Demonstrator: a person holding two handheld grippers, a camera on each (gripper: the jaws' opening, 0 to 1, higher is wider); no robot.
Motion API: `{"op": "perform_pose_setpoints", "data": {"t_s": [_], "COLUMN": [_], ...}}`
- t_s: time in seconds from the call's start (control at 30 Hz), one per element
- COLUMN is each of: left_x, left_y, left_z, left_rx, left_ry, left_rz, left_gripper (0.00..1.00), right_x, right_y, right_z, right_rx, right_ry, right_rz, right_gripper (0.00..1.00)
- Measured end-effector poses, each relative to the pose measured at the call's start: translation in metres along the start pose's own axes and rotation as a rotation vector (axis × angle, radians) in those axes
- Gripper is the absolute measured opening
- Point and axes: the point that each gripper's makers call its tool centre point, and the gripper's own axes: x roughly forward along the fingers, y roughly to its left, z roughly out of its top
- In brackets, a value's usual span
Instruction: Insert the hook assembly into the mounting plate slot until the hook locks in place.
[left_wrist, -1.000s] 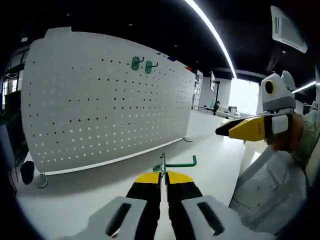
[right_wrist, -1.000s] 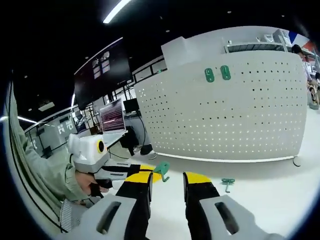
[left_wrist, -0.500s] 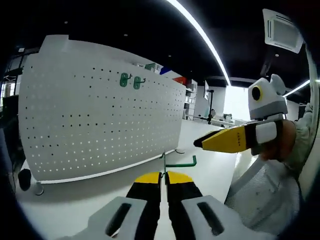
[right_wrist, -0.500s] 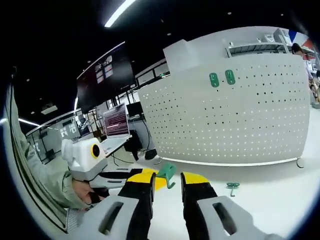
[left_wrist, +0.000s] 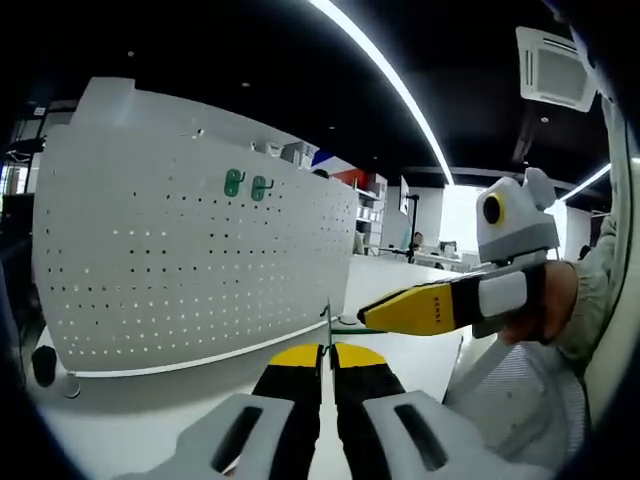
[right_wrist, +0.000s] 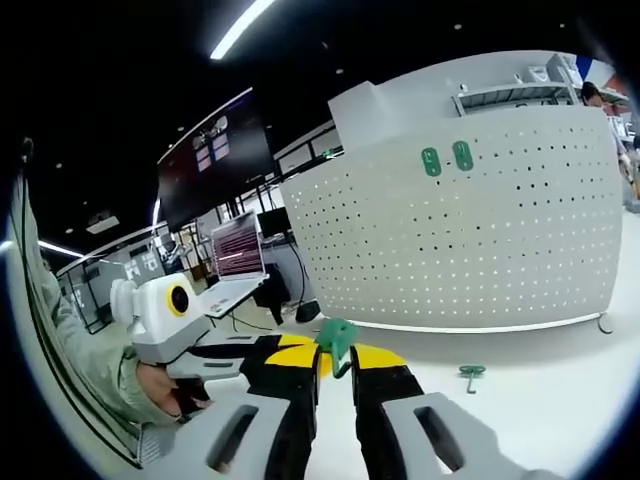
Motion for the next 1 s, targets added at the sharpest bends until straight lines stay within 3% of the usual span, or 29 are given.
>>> {"op": "perform_pose_setpoints", "data": {"t_s": [1.0], "left_x": [-0.001], "left_y": [-0.015], "left_z": [0.013], "left_rx": [-0.022], "left_ry": [-0.076], "left_rz": [-0.036], "left_gripper": [0.03], "right_x": [0.0], "right_y": [0.007], "right_z": [0.006], "right_rx": [0.099], "right_ry": [-0.051], "right_rz": [0.024], "right_gripper": [0.04]}}
